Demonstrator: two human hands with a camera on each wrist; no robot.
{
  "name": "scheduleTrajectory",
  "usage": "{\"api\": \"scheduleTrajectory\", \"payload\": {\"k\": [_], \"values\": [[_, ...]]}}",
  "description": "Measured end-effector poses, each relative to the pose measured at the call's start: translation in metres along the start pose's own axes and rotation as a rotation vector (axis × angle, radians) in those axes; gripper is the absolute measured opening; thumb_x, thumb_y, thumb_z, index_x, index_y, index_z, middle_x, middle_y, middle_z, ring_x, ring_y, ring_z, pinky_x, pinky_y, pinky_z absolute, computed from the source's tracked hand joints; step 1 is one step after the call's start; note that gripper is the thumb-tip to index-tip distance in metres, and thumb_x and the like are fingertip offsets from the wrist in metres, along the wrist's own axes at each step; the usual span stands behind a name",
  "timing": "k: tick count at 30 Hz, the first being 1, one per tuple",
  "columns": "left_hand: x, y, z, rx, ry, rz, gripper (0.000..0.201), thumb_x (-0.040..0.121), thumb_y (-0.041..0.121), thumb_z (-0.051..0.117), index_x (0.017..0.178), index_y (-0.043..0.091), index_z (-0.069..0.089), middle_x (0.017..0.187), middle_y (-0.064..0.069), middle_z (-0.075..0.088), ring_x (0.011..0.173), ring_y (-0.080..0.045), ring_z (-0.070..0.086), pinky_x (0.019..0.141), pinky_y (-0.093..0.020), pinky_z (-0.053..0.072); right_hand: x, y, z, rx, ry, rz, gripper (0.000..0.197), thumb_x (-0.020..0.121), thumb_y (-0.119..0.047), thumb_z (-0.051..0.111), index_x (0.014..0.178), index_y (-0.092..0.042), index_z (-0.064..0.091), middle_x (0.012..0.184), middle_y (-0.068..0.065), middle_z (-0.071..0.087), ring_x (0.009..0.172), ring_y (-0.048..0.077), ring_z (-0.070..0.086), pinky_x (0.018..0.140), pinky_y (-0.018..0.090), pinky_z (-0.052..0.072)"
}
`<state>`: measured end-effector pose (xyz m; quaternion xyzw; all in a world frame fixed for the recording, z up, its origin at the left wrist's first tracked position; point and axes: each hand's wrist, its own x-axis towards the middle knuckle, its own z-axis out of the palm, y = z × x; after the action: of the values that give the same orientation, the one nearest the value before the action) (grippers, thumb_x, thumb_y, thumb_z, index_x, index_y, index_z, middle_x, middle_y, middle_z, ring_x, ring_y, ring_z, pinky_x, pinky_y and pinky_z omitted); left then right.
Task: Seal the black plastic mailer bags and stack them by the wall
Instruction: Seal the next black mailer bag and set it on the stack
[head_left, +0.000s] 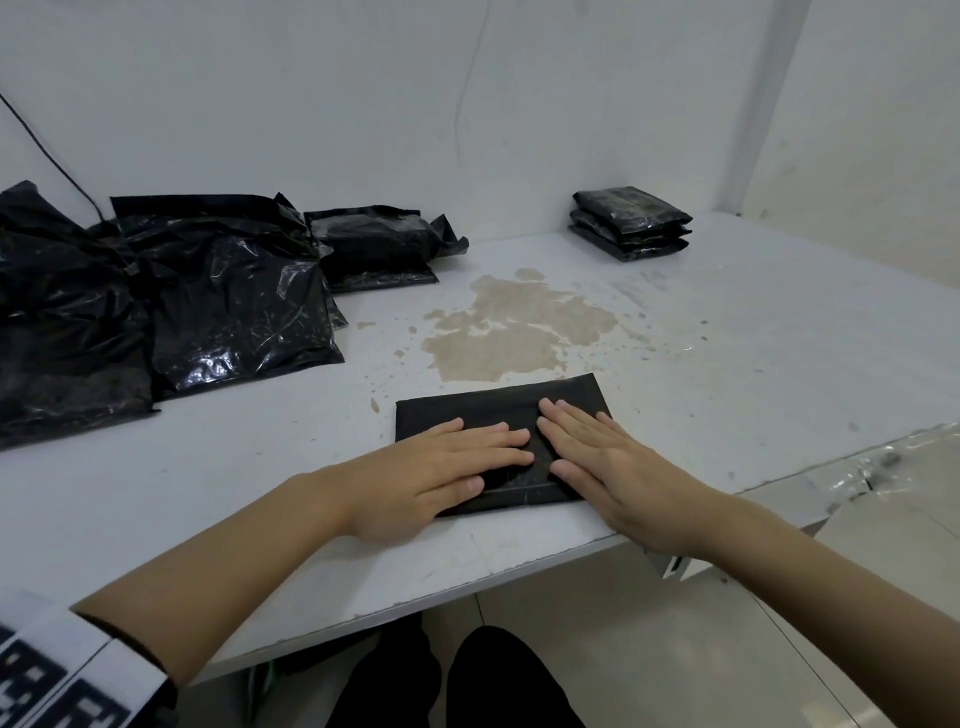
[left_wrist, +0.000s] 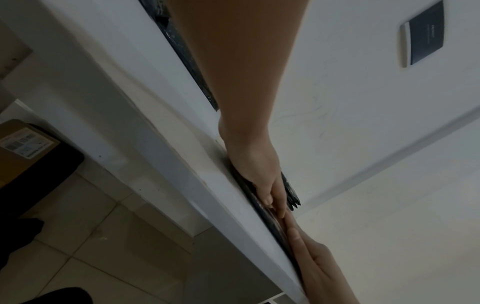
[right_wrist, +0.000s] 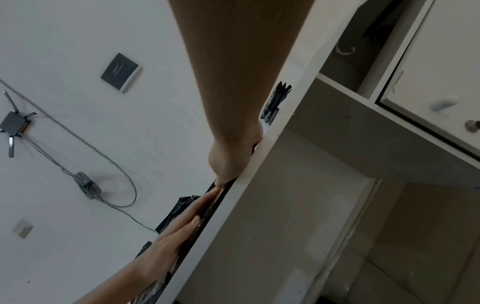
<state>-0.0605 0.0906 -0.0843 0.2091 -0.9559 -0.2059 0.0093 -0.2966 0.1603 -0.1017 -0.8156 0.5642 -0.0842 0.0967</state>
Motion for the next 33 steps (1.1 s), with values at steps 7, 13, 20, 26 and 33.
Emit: {"api": "scheduleTrajectory", "payload": {"k": [7,13,20,26,33], "values": [[0.003,0.011,-0.006,0.291,-0.014,0.011,0.055,0.093,0.047,0.008,0.148,0.044,0.014,0.156,0.023,0.005,0.141,0.002,0.008,0.107,-0.004,-0.009,-0.015,-0.002,0.011,0.099,0.724,-0.063,0.049,0.101,-0.033,0.033,0.123,0.002,0.059,0.132,0.011,0.055,0.127,0.017,0.048,0.109,0.026,0.032],[0.005,0.015,-0.006,0.209,-0.023,-0.021,0.048,0.104,0.023,0.027,0.14,0.053,0.014,0.15,0.034,0.003,0.134,0.019,-0.004,0.107,-0.005,-0.01,-0.08,-0.031,0.042,0.791,1.119,0.19,0.022,0.075,-0.01,0.051,0.054,-0.002,0.056,0.052,-0.003,0.046,0.049,0.008,0.038,0.048,0.018,0.027],[0.004,0.016,-0.003,0.204,-0.02,-0.02,0.048,0.104,0.025,0.026,0.136,0.057,0.01,0.145,0.04,-0.001,0.126,0.029,-0.012,0.104,-0.001,-0.011,-0.09,0.021,0.028,2.275,1.118,0.796,0.038,0.089,-0.015,0.056,0.121,0.002,0.045,0.117,0.015,0.056,0.111,0.028,0.056,0.097,0.037,0.045],[0.004,0.019,-0.003,0.193,-0.01,-0.034,0.048,0.104,0.025,0.027,0.135,0.059,0.012,0.144,0.041,0.0,0.13,0.025,-0.01,0.105,-0.001,-0.01,-0.083,0.034,0.003,2.182,1.291,0.792,0.035,0.09,-0.029,0.064,0.114,-0.004,0.055,0.115,0.007,0.061,0.112,0.021,0.058,0.104,0.037,0.044],[0.004,0.021,-0.003,0.204,-0.018,-0.04,0.048,0.104,0.026,0.027,0.135,0.059,0.011,0.143,0.043,-0.001,0.125,0.029,-0.013,0.103,0.0,-0.009,-0.083,0.038,0.003,2.03,1.444,1.015,0.032,0.088,-0.012,0.068,0.115,0.0,0.057,0.101,0.007,0.061,0.095,0.023,0.063,0.086,0.046,0.055]]}}
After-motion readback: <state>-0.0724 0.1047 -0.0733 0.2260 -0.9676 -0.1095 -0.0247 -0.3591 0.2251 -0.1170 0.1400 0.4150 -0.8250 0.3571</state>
